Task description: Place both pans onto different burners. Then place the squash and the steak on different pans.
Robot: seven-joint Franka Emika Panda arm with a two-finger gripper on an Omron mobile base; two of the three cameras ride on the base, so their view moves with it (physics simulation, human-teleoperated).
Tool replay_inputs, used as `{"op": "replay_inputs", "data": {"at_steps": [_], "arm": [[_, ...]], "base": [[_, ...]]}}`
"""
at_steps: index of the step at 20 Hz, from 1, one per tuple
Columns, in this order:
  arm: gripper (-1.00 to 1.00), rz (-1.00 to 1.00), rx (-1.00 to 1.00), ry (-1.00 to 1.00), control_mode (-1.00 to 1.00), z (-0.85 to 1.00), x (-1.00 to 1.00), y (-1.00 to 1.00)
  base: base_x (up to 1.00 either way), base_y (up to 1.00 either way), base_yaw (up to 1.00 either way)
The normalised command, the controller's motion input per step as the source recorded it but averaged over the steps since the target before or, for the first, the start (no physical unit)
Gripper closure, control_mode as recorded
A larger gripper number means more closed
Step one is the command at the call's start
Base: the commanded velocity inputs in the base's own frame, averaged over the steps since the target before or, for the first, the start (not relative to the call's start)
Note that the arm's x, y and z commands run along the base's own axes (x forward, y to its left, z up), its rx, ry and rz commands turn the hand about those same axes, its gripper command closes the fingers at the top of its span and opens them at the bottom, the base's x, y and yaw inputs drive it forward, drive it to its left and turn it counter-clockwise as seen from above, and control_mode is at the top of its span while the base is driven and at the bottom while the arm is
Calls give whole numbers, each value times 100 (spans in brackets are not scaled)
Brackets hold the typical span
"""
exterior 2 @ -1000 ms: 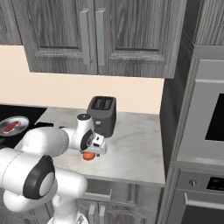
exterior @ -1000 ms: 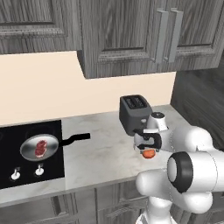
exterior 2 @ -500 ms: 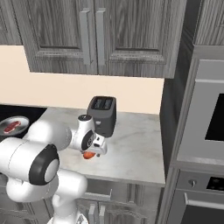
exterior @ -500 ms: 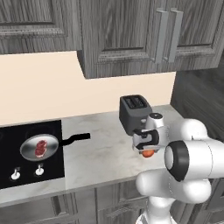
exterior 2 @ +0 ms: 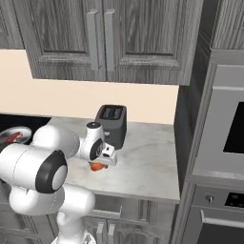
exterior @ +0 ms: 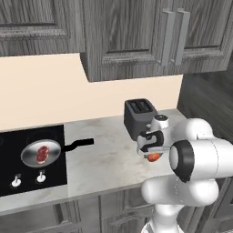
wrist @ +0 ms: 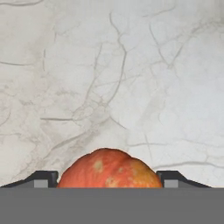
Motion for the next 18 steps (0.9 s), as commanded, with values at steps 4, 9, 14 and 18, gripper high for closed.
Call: {"op": "replay_inputs", "data": {"at_steps": [4,9,14,18], "arm": [[100,0,0,0,-100,0,0,0],[100,0,0,-2,-100,11,-25,0],[100,-5,0,0,-100,47,-18,9],[100,-3,0,0,-100,44,-45,0]], "base": [[0,0,0],[0,0,0],[0,0,0],[0,0,0]]}}
